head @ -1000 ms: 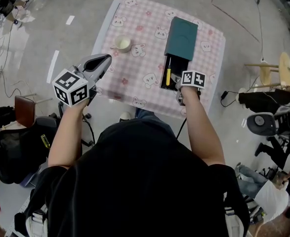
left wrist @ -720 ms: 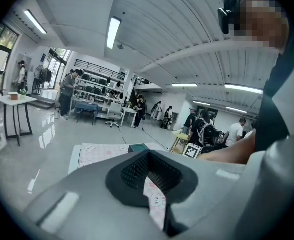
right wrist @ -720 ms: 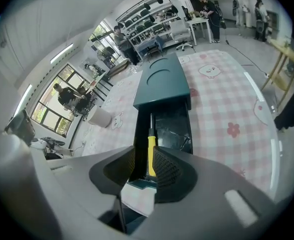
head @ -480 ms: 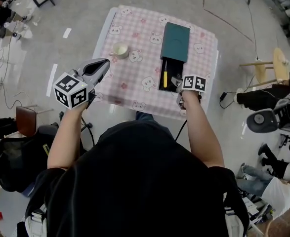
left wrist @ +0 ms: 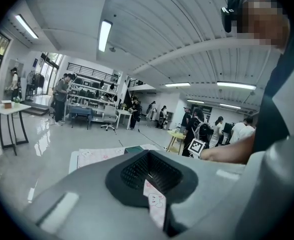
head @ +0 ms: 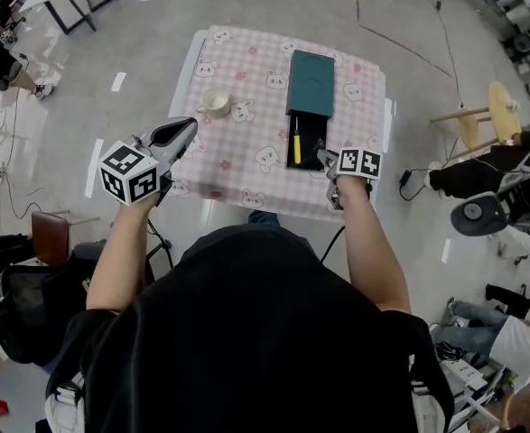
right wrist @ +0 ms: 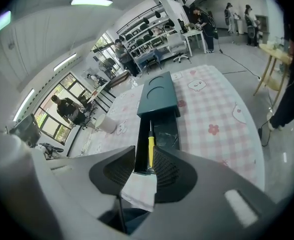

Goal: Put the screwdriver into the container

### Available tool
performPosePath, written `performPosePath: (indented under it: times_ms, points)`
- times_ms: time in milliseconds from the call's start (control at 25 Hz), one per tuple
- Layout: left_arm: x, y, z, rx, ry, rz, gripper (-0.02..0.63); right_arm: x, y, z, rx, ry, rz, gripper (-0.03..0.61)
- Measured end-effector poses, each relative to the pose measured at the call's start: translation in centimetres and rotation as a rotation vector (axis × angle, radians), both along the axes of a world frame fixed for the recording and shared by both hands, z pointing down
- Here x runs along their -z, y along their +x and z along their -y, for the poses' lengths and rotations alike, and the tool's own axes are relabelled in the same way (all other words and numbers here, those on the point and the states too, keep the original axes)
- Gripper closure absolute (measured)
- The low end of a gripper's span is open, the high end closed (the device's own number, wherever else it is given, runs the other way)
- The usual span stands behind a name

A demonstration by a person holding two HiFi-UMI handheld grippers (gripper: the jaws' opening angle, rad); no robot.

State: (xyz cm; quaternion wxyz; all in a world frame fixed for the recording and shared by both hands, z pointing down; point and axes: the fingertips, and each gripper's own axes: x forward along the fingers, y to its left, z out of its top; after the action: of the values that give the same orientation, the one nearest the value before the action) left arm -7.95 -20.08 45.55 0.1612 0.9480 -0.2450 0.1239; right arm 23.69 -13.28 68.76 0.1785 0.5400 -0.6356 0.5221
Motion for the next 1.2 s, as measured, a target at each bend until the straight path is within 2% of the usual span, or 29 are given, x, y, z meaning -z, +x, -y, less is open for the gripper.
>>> performPosePath:
  times_ms: [800,1200]
  points:
    - [2.9,0.6,-2.2,-0.05,0.04,0.0,0.612,9.0,1.3,-3.0,-0.054,0.183,-0.002,0.44]
    - [2.8,0.5,-3.8,-0.07,0.043,-0.007,0.612,13.2,1.1,-4.9,-0.064,0.266,-0.013,0.44]
